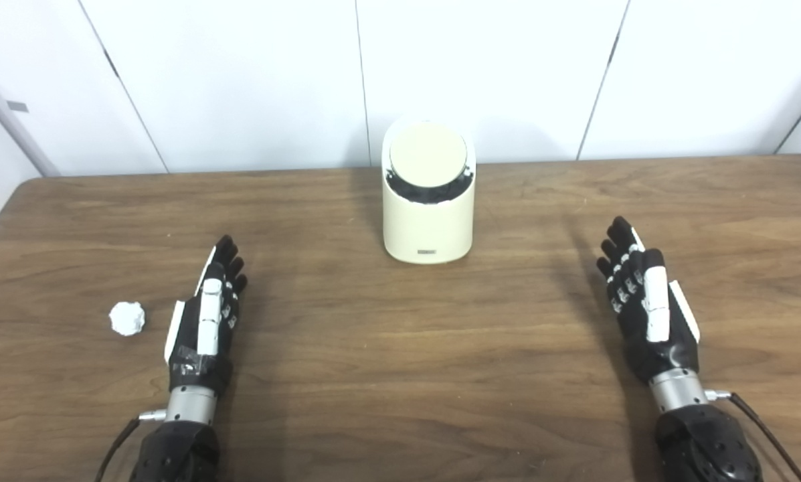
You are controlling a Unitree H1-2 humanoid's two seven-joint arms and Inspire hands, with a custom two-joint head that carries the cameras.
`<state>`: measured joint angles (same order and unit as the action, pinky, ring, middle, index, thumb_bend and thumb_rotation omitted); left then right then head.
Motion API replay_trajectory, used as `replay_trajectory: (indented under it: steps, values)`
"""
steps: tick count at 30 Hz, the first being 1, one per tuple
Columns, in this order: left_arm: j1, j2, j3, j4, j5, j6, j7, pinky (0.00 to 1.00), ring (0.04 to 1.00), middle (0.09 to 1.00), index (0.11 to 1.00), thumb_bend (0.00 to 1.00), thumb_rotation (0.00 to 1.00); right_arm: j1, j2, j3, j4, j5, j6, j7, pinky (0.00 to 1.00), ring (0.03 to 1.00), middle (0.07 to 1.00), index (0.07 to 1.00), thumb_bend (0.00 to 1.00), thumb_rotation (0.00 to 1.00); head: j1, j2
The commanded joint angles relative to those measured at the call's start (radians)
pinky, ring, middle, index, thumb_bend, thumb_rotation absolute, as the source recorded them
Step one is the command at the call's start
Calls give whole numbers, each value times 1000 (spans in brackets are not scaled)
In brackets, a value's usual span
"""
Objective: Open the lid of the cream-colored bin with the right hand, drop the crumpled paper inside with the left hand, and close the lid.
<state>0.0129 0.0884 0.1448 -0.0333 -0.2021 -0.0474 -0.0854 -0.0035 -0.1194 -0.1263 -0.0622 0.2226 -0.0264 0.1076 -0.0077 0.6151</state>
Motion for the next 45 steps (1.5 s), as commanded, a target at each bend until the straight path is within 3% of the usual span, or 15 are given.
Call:
replay_trajectory:
  steps: [1,30,38,42,45]
  values:
    - [28,-5,-8,22,3,-12,-3,1000,1000,1000,1000,509,898,8,5,0,13,1,-38,5,1000,996,991,970,549,1000,-1,1]
    - [44,-18,-24,11,30,-19,9,1000,1000,1000,993,477,922,-2,-24,-6,-31,12,-4,16,1000,1000,1000,977,552,998,-9,-20]
    - [48,-27,-27,0,38,-15,13,1000,1000,1000,989,478,920,-77,-41,2,-93,-15,94,-9,1000,1000,996,970,592,1000,-11,-22]
    - [51,-30,-28,-1,40,-13,13,1000,1000,1000,992,471,928,-118,-63,22,-124,-78,174,-20,1000,1000,999,970,592,1000,-14,-23]
    - [51,-32,-29,3,41,-18,12,1000,1000,1000,987,476,921,-153,-82,41,-141,-137,235,-29,997,987,989,962,644,982,-14,-24]
